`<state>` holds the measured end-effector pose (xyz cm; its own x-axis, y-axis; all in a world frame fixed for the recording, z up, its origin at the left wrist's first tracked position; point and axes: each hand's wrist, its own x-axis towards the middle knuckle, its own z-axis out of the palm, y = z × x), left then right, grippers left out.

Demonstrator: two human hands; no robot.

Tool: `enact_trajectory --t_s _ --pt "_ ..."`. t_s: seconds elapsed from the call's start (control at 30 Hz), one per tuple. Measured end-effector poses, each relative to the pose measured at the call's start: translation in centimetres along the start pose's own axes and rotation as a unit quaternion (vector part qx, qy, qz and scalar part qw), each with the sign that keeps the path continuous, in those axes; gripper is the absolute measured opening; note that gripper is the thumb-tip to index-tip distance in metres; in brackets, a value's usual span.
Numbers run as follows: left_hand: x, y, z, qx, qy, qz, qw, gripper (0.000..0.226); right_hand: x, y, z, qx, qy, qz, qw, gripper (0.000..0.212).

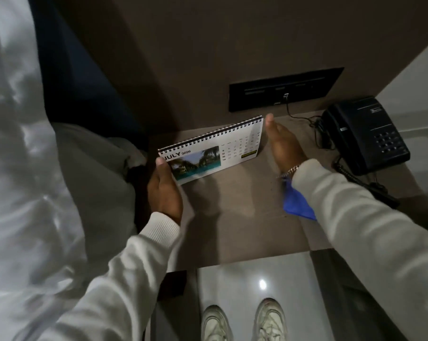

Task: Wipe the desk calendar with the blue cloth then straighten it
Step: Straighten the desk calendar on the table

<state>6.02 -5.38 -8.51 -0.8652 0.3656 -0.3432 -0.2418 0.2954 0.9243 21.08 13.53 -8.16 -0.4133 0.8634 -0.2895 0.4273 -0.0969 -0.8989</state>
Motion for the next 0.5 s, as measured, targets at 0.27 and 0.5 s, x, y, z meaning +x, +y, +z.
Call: enact_trajectory --t_s 0.27,0.5 --pt "3.8 0.7 1.8 -0.091 -0.082 0.008 0.992 0.038 0.8 0.5 1.1 0.058 -0.046 0.011 0.997 0.046" --pt "6.8 4.2 2.8 -0.096 -0.12 0.016 0.988 0.055 2.9 -1.9 1.5 0.074 -0.052 0.0 0.996 0.051"
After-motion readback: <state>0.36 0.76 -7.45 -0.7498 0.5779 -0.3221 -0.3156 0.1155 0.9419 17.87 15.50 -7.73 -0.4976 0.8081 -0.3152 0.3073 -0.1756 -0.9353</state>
